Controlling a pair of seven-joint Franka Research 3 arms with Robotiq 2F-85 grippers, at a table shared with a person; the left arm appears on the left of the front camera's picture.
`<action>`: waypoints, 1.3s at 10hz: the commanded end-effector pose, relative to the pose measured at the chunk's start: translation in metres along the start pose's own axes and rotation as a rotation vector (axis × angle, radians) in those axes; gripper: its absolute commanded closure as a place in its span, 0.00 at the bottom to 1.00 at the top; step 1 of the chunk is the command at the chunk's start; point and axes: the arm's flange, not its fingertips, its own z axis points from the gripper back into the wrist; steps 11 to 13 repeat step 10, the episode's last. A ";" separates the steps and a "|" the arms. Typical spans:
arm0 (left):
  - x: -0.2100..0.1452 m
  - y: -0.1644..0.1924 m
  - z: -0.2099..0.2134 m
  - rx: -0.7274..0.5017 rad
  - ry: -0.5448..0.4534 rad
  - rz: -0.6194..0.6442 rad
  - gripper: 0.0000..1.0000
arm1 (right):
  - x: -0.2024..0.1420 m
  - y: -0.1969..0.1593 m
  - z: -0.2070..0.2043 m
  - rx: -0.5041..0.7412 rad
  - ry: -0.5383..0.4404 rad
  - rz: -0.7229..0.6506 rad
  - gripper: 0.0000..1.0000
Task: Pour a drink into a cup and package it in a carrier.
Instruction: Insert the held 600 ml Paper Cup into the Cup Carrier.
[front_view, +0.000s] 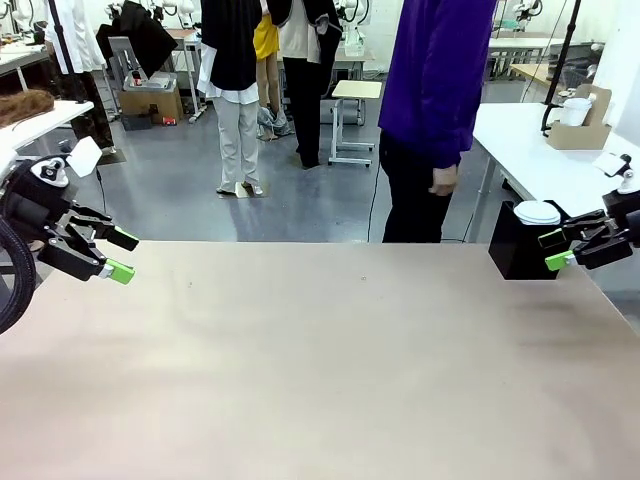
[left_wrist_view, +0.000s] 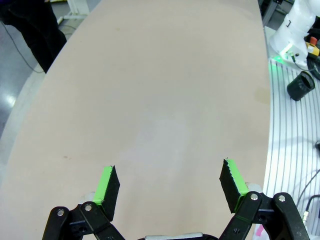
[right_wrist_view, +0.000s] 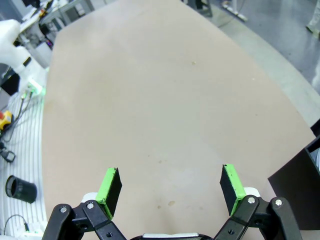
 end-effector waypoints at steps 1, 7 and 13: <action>-0.001 0.001 -0.002 -0.004 -0.022 -0.020 0.00 | 0.002 -0.003 0.001 0.008 -0.007 0.020 0.00; -0.001 0.001 -0.002 -0.004 -0.022 -0.020 0.00 | 0.002 -0.003 0.001 0.008 -0.007 0.020 0.00; -0.001 0.001 -0.002 -0.004 -0.022 -0.020 0.00 | 0.002 -0.003 0.001 0.008 -0.007 0.020 0.00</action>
